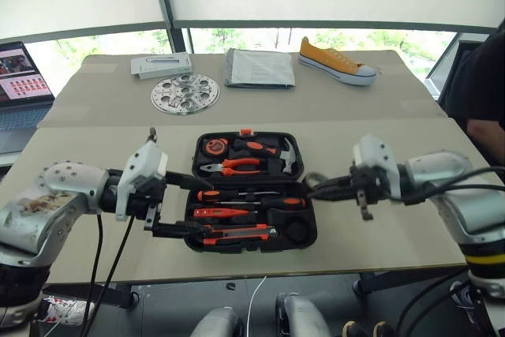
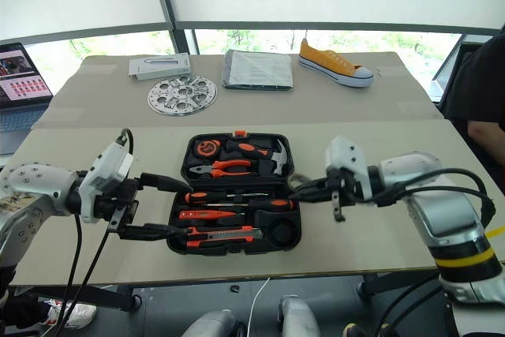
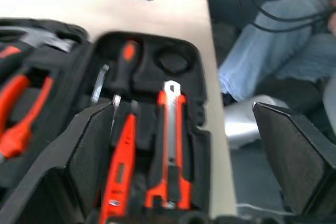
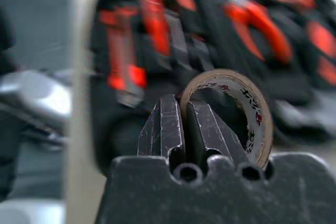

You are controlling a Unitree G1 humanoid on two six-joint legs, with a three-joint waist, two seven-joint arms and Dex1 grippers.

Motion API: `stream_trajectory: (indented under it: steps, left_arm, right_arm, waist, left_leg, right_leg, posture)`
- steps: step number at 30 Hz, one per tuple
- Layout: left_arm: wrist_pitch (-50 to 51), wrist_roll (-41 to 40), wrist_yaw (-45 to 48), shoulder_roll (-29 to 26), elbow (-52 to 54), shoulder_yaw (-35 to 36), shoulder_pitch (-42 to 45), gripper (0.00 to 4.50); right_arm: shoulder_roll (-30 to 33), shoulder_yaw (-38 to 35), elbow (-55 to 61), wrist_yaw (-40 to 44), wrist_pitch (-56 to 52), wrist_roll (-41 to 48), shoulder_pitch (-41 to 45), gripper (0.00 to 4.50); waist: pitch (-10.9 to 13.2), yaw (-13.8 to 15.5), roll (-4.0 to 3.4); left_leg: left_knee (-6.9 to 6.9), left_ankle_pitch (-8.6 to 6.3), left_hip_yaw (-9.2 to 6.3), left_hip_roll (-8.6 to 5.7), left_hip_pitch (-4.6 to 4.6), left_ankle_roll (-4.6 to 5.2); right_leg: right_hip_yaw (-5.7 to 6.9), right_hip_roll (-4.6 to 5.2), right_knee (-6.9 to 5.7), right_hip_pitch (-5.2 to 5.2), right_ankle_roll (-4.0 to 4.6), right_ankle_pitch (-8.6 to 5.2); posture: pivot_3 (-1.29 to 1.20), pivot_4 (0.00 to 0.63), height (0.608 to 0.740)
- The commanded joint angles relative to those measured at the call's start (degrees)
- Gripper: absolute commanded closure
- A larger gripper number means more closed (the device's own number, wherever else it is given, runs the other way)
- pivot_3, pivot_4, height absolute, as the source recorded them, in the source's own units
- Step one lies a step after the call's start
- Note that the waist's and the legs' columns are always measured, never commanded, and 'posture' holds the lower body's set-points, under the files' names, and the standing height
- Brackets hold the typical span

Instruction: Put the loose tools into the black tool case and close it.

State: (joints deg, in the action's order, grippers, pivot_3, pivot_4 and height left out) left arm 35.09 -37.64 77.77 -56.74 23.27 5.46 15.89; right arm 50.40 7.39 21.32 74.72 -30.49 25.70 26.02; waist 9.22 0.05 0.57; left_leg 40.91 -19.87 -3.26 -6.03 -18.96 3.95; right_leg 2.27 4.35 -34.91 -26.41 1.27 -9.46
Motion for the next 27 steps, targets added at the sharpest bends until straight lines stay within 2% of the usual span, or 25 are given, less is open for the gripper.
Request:
stream_trajectory:
  steps: [1, 11, 17, 19, 20, 27]
  left_arm:
    - [-3.46, 1.44, 2.13, -1.34, 1.64, -0.75, -0.46, 0.00]
    - [-3.77, 1.26, 1.81, -0.54, 1.06, -2.51, 1.58, 0.00]
    - [-4.07, 1.53, 2.04, -0.41, 0.49, -3.06, 2.27, 0.00]
    - [-4.14, 1.62, 2.08, -0.26, 0.20, -3.34, 2.75, 0.00]
    - [-4.13, 1.59, 2.07, -0.21, 0.10, -3.46, 2.94, 0.00]
    - [-5.01, 2.18, 2.04, -0.02, -0.95, -4.37, 3.27, 0.00]
  right_arm:
    - [0.54, 5.03, 5.88, -0.97, 2.16, -4.17, -1.59, 4.46]
    - [0.47, 10.13, 2.52, -2.78, 3.38, -11.07, -2.61, 4.46]
    - [-0.29, 11.08, 2.46, -3.32, 2.12, -11.66, -3.51, 4.46]
    - [0.12, 11.85, 1.88, -4.09, 1.75, -13.30, -3.94, 3.70]
    - [0.40, 11.93, 1.94, -3.98, 2.06, -13.57, -4.33, 3.50]
    - [1.69, 7.98, 8.05, -2.55, -0.98, -7.59, -6.41, 1.14]
  waist:
    - [0.00, 0.32, 0.00]
    - [0.01, 0.57, 0.02]
    - [0.01, 0.54, 0.02]
    - [0.01, 0.60, 0.02]
    - [0.01, 0.63, 0.02]
    - [0.01, 0.67, 0.02]
  left_leg:
    - [0.01, 0.00, 0.00, -0.01, 0.03, 0.00]
    - [0.02, 0.01, 0.01, -0.05, 0.01, -0.01]
    - [0.02, 0.01, 0.01, -0.04, 0.02, -0.01]
    - [0.02, 0.01, 0.01, -0.04, 0.02, -0.01]
    - [0.02, 0.01, 0.01, -0.05, 0.02, -0.01]
    - [-0.03, 0.01, -0.04, -0.04, 0.02, -0.01]
  right_leg:
    - [-0.01, 0.01, 0.01, 0.05, -0.01, 0.00]
    - [0.03, 0.02, -0.02, -0.01, -0.04, 0.02]
    - [0.02, 0.02, -0.01, 0.00, -0.03, 0.02]
    - [0.02, 0.02, -0.01, 0.01, -0.03, 0.02]
    - [0.02, 0.03, 0.00, 0.01, -0.03, 0.02]
    - [0.06, 0.02, 0.04, 0.02, -0.03, 0.02]
  posture:
    - [0.00, 0.150, 0.740]
    - [0.00, 0.150, 0.740]
    - [0.00, 0.150, 0.740]
    - [0.00, 0.150, 0.740]
    - [0.00, 0.150, 0.740]
    - [0.00, 0.150, 0.740]
